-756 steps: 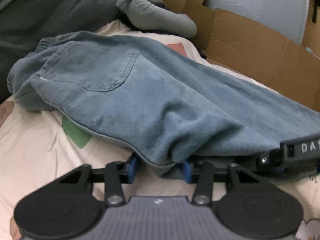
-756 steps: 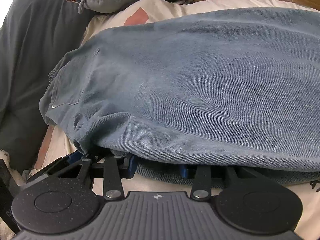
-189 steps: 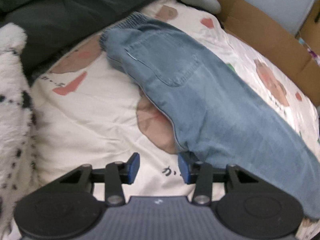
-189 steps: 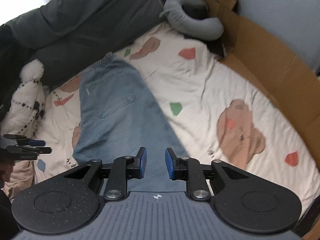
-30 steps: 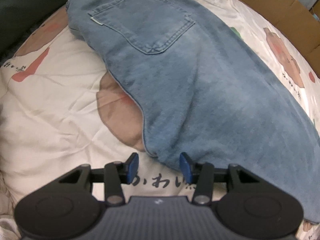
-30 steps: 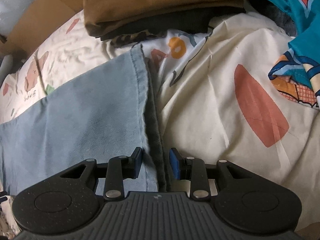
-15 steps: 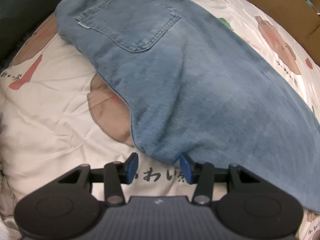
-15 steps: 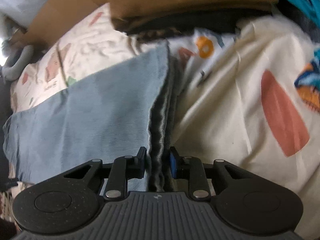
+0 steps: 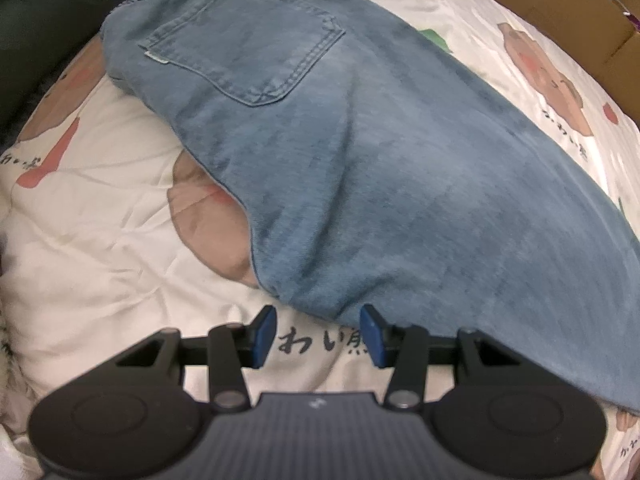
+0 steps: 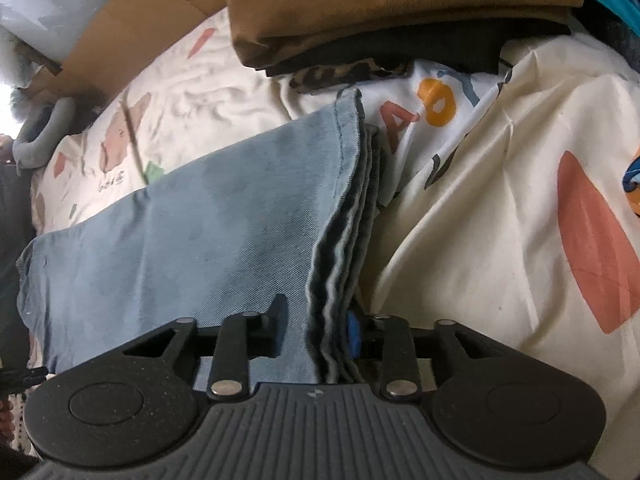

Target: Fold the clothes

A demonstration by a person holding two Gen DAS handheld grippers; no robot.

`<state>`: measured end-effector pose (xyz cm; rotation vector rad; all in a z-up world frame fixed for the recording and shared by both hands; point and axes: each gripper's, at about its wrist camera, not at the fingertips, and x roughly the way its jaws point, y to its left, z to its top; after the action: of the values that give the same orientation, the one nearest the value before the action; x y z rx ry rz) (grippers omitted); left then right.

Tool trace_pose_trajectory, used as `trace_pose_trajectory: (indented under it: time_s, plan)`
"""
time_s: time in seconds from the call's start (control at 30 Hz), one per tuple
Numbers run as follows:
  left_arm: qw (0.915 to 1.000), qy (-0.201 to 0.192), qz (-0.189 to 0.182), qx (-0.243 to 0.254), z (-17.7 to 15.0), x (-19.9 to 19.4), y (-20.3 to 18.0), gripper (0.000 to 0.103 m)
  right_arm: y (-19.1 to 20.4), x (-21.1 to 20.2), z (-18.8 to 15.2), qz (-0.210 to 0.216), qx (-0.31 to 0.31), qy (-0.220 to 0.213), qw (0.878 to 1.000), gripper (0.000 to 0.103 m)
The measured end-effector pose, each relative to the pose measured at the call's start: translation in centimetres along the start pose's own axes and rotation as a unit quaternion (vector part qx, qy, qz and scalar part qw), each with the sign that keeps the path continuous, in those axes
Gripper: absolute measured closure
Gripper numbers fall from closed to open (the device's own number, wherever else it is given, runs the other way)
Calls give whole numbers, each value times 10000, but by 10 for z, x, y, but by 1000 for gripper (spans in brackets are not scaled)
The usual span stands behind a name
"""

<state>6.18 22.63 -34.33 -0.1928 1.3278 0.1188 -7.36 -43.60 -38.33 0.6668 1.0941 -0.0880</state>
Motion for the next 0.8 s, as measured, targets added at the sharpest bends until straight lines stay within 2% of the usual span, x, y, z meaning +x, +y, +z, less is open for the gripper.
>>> trace_pose_trajectory:
  time_s: [0.07, 0.2, 0.3, 0.47, 0.5, 0.53, 0.6, 0.8]
  plan:
    - [10000, 18, 37, -24, 1, -1, 2, 54, -1, 4, 3, -108, 105, -53, 9999, 60]
    - [9999, 47, 91, -21, 2, -3, 5, 54, 3, 7, 7, -489, 9, -192, 9986, 59]
    - [9999, 51, 108, -5, 3, -4, 6, 54, 2, 12, 9, -617, -28, -216, 9979, 59]
    - [10000, 10, 70, 6, 3, -5, 7, 54, -12, 15, 11, -324, 261, -192, 9989, 57]
    - [10000, 8, 64, -3, 3, -4, 7, 54, -14, 15, 12, -242, 331, -119, 9991, 58]
    - [10000, 2, 64, -16, 2, -4, 7, 54, -16, 14, 14, -170, 379, -46, 9991, 64]
    - [10000, -5, 54, -35, 1, -2, 7, 54, -9, 8, 16, -90, 230, 51, 9997, 86]
    - [10000, -16, 17, -35, 0, 2, 3, 54, 24, -9, 17, 159, -390, 44, 9991, 87]
